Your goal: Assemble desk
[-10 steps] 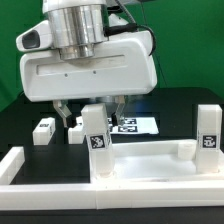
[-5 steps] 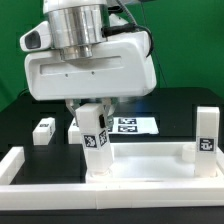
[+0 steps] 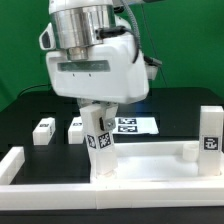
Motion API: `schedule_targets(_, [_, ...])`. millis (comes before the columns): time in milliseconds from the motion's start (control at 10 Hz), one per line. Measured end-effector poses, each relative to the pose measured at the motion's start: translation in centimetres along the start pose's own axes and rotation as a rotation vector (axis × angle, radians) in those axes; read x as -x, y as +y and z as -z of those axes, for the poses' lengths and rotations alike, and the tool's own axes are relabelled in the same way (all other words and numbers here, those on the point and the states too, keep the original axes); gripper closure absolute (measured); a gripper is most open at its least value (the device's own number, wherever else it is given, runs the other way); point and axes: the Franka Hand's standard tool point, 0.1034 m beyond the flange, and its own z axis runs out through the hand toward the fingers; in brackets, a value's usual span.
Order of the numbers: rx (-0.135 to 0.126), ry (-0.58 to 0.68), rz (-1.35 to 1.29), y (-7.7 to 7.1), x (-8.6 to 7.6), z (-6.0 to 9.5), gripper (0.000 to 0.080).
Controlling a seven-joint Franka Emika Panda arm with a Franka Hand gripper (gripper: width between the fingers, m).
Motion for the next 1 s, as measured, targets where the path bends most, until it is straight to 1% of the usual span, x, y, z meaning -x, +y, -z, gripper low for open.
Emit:
schedule_targets(100, [-0.002,-0.002,-0.114,-0.02,-0.02,-0.03,0.0511])
schedule_targets(300, [-0.020,-0.002,-0.393,-0.15,0.29,-0.11,0.0511])
schedule_targets(500, [-0.022,-0.004,-0.464,-0.19,0.32,-0.10,0.0511])
schedule_targets(600, [-0.021,-0.004,-0.437,-0.18,0.33,-0.12,0.0511])
schedule_targets(700, [-0.021,-0.004,-0.420,-0.18,0.36,-0.17,0.0395])
schedule_targets(800, [-0.020,-0.003,-0.406,-0.17,0.37,-0.17,0.0260])
schedule_targets(900, [-0.017,0.000,-0.229,-0.14,0.36,-0.14,0.0260])
schedule_targets(1000, [-0.016,-0.001,-0.090,-0.18,0.46,-0.05,0.0173])
